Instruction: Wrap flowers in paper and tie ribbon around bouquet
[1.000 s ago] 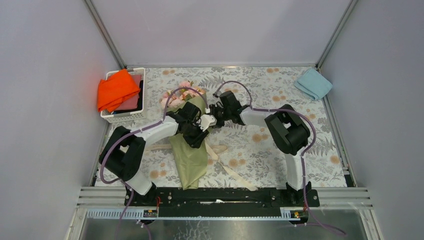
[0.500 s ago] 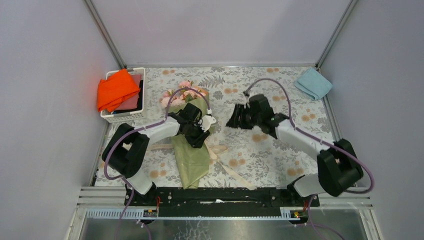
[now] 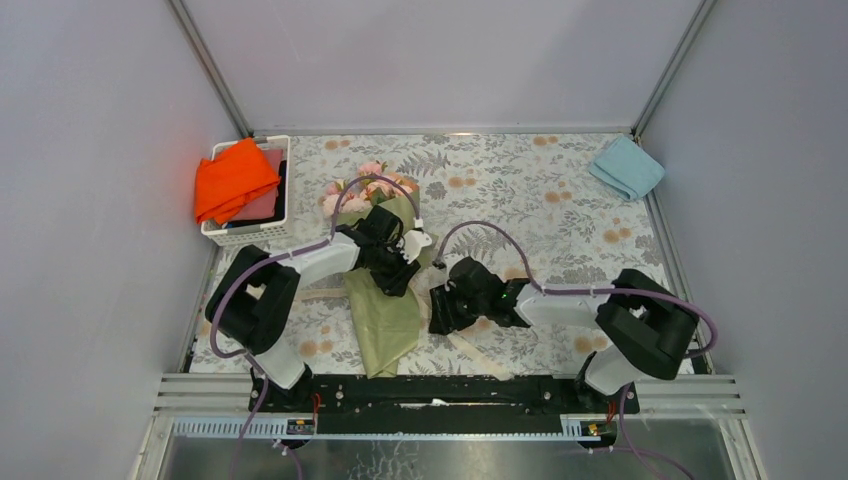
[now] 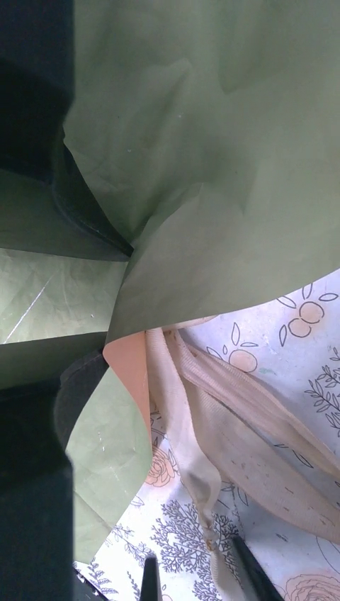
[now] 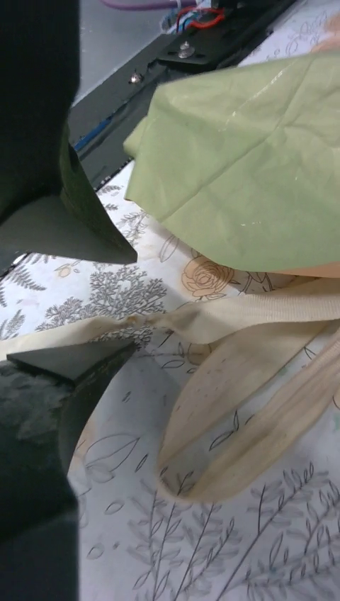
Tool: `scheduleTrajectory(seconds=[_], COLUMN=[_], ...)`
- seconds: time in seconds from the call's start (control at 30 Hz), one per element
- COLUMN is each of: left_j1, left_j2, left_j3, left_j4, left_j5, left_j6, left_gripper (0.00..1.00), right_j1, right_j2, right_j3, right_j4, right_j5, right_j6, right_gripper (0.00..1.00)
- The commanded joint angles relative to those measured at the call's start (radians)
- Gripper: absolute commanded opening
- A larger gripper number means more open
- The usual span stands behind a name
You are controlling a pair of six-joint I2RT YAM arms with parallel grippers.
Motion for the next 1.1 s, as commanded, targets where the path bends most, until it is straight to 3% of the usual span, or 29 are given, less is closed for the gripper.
scheduleTrajectory(seconds=[0.0,0.1,0.27,0.4,0.6,0.63,0.67,0.8,0.87,0.93,0.97,1.07], left_j1=[0.015,0.017,0.016,-0.019,-0.123,-0.139,-0.156,-0.222,-0.237,-0.244,-0.247,-0.255], left_j2=[0.028,0.038,0.057,0.097,0.168,0.177,0.193,0.21,0.203,0.197,0.196,0.2], left_j3=[-0.002,0.001,0.024,0.066,0.138,0.146,0.154,0.165,0.155,0.147,0.144,0.138], left_j4=[0.039,0.037,0.04,0.06,0.091,0.094,0.095,0.084,0.085,0.086,0.087,0.092], left_j5=[0.014,0.013,0.017,-0.018,-0.062,-0.069,-0.072,-0.119,-0.121,-0.121,-0.126,-0.149], left_j6=[0.011,0.01,0.01,0.017,0.068,0.075,0.082,0.113,0.124,0.128,0.13,0.134], left_gripper=[0.48,0.49,0.5,0.5,0.5,0.5,0.5,0.5,0.5,0.5,0.5,0.5], right_j1=[0.042,0.032,-0.148,-0.466,-0.828,-0.877,-0.914,-1.003,-1.001,-0.925,-0.818,-0.651], right_j2=[0.106,0.059,-0.108,-0.241,-0.341,-0.328,-0.31,-0.212,-0.132,-0.029,0.026,0.205], right_j3=[0.0,-0.027,-0.095,-0.063,0.037,0.044,0.052,0.101,0.176,0.293,0.358,0.536], right_j4=[0.009,-0.015,-0.006,-0.024,-0.038,-0.042,-0.047,-0.066,-0.086,-0.146,-0.187,-0.236], right_j5=[0.098,0.199,0.169,0.089,0.025,-0.002,-0.018,-0.018,-0.06,-0.185,-0.236,-0.465], right_j6=[0.014,0.074,0.114,0.064,0.049,0.051,0.05,0.022,-0.035,-0.129,-0.232,-0.352], right_gripper=[0.32,0.01,0.0,0.0,0.0,0.02,0.13,0.6,0.91,0.99,1.0,1.0])
